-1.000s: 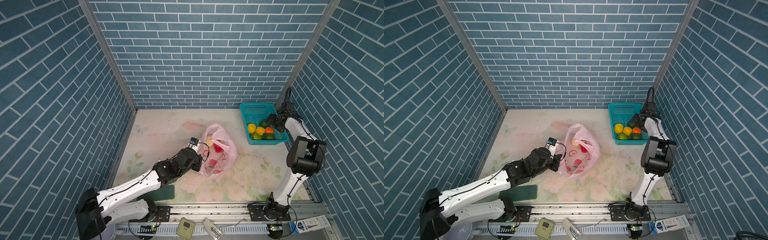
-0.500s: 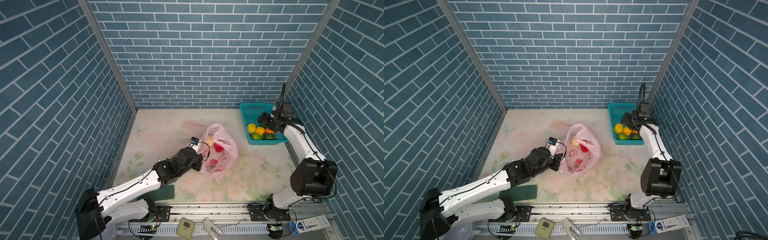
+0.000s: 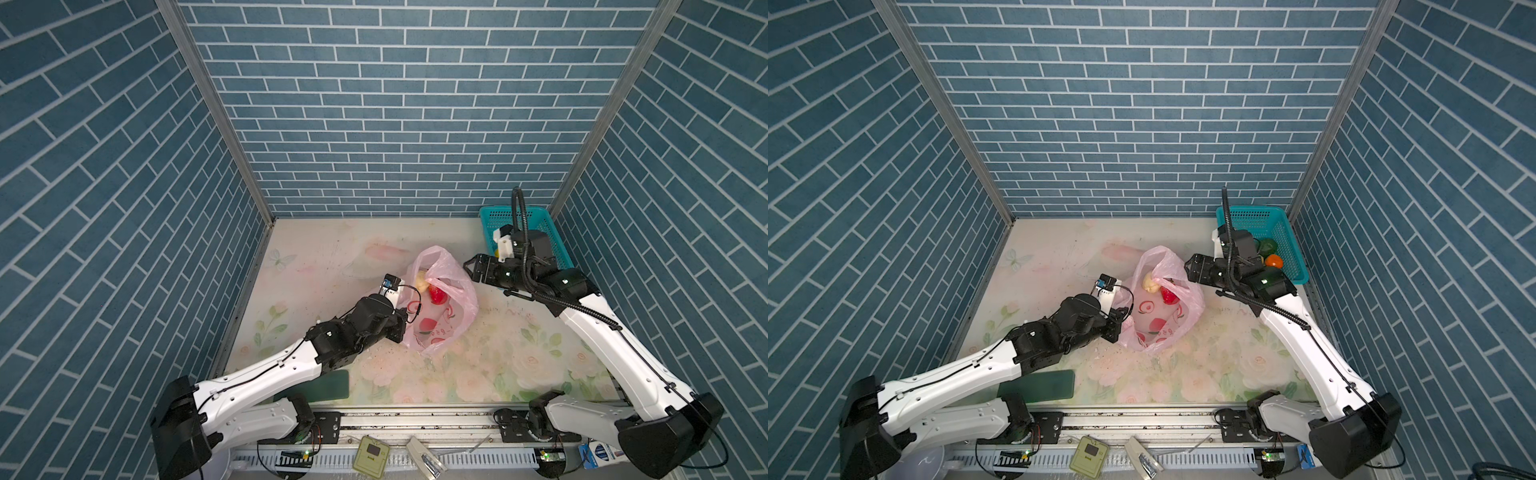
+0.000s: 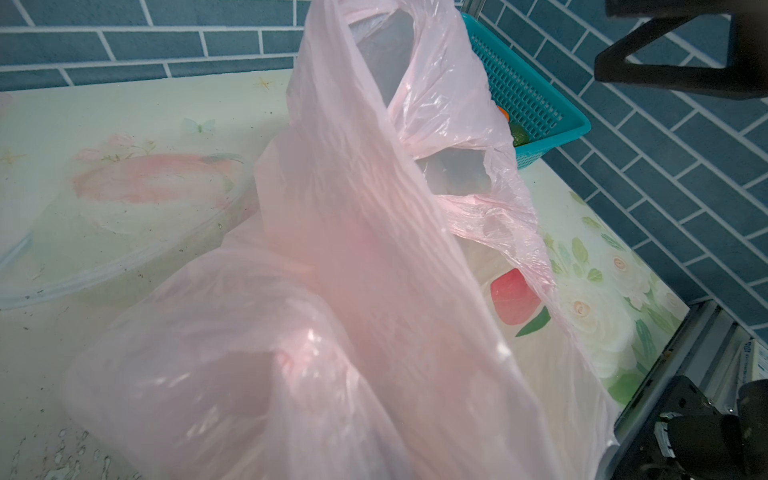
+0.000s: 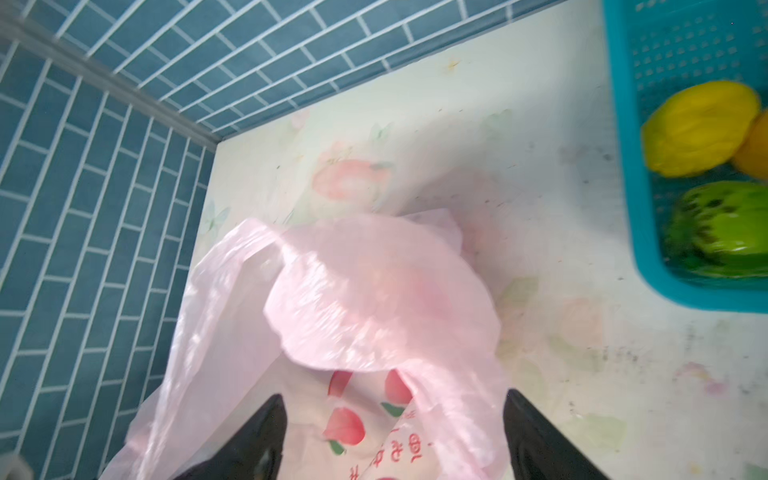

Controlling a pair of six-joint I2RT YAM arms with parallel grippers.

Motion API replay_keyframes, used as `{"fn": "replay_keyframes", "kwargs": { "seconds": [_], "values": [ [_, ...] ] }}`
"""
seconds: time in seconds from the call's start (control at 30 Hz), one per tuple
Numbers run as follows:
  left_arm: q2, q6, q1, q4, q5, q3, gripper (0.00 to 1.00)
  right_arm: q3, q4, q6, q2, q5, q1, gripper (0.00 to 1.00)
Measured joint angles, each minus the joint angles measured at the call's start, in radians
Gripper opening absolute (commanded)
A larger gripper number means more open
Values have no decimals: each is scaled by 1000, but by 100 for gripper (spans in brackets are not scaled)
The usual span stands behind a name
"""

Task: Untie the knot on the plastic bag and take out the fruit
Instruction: 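Move the right gripper back into the bag above the remaining fruit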

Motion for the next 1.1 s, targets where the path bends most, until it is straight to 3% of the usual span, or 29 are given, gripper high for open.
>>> {"fn": "replay_keyframes", "kwargs": {
  "seconds": [0.2,0.37,0.63,1.1],
  "values": [
    [0,-5,0,0,24,-13,0,0,2,19,55,34,215,80],
    [0,-24,-10,0,31,-32,0,-41,63,31,122,58,302,79],
    [0,-61,-37,14,23,-65,0,-188,158,64,195,107,350,78],
    [9,-69,-45,56,-2,-68,0,-293,325,80,290,170,414,77]
  ]
}}
